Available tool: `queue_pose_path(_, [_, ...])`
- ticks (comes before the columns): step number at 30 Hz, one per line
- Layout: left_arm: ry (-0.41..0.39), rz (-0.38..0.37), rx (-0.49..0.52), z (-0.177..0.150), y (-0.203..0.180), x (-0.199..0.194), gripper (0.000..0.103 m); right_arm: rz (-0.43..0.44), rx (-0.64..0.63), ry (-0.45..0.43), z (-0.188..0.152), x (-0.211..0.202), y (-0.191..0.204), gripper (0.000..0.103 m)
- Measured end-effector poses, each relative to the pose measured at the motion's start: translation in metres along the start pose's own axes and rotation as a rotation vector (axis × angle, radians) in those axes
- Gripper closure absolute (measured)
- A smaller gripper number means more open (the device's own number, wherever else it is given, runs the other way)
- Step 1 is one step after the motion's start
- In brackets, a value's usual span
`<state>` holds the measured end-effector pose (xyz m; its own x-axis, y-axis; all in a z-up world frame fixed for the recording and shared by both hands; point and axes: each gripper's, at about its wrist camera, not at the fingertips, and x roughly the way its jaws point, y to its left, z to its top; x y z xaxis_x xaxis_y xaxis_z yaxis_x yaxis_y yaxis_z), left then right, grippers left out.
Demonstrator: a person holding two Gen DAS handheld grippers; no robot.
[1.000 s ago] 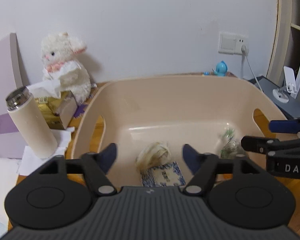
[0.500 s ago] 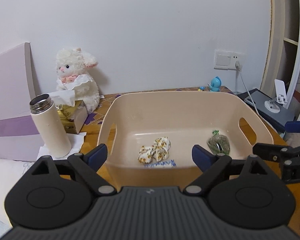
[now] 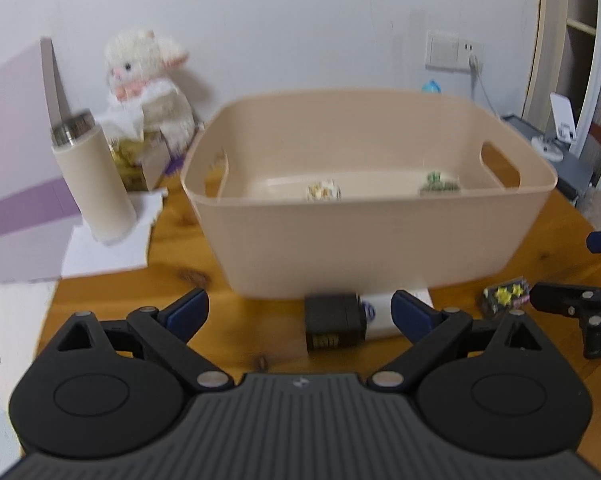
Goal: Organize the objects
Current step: 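Grasp the small black box with left tool while right grasps the star-printed box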
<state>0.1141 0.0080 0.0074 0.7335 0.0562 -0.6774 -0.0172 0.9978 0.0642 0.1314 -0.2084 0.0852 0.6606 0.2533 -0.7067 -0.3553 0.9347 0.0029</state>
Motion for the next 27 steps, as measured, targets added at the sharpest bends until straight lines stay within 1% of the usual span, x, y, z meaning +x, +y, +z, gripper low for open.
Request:
queue_pose_path(5, [0.046,0.000,0.021,-0.010,-0.003,0.020,0.005,0.004,-0.001,0.056,-0.016,0.020,0.000,0.000])
queue_pose_path(13, [0.095,-0.024,0.002,-0.016,-0.002,0.042,0.005,0.017,0.014,0.112,-0.029,0.045,0.001,0.000])
queue_pose_path(19, [0.096,-0.020,-0.021,-0.016,0.002,0.053,0.006,0.028,0.040,0.110,-0.031,0.059,0.001,0.000])
queue_pose_path(23, [0.092,-0.022,-0.033,-0.017,0.003,0.058,0.007,0.014,0.026,0.088,-0.030,0.063,0.005,0.000])
queue_pose_path(27, [0.083,-0.061,-0.033,-0.017,0.004,0.060,0.015,-0.003,-0.002,0.068,-0.030,0.066,0.011,0.003])
